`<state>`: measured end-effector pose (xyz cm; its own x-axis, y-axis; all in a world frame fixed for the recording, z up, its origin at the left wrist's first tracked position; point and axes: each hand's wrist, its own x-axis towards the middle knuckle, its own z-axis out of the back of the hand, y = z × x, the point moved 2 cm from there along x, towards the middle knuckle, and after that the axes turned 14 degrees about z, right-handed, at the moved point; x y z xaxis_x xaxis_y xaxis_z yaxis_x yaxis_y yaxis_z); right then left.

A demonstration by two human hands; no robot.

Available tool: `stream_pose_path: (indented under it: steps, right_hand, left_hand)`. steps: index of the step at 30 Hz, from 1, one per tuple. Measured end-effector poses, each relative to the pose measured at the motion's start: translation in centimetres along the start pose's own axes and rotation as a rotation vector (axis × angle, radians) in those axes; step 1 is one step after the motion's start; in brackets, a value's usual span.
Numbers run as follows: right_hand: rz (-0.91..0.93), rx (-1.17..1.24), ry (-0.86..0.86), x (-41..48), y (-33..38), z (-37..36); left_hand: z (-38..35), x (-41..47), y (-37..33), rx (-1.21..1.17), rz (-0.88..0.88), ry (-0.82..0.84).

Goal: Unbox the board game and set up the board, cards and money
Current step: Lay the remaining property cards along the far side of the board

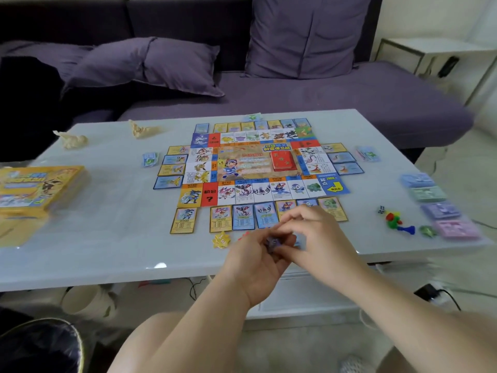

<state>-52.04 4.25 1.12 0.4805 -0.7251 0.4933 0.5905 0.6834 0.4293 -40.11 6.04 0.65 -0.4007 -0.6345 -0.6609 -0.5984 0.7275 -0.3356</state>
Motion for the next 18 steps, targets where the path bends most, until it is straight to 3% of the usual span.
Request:
stream_pose_path:
  steps: [7,13,18]
  right_hand:
    - [-0.265,0.302,-0.025,0.8,-0.3,2.6]
    - [-0.457,0.496,0.160,0.7,-0.2,1.6]
    - [-0.574,0.700,0.215,0.9,-0.7,1.1]
  left_hand:
    - [-0.3,-0.5,-0.4,0.161,-0.065,0.025]
    - [0.0,-0.9,-0.4,0.410,-0.128,-0.001]
    - [0.4,-1.2,-0.5,0.494,-0.153,-0.065]
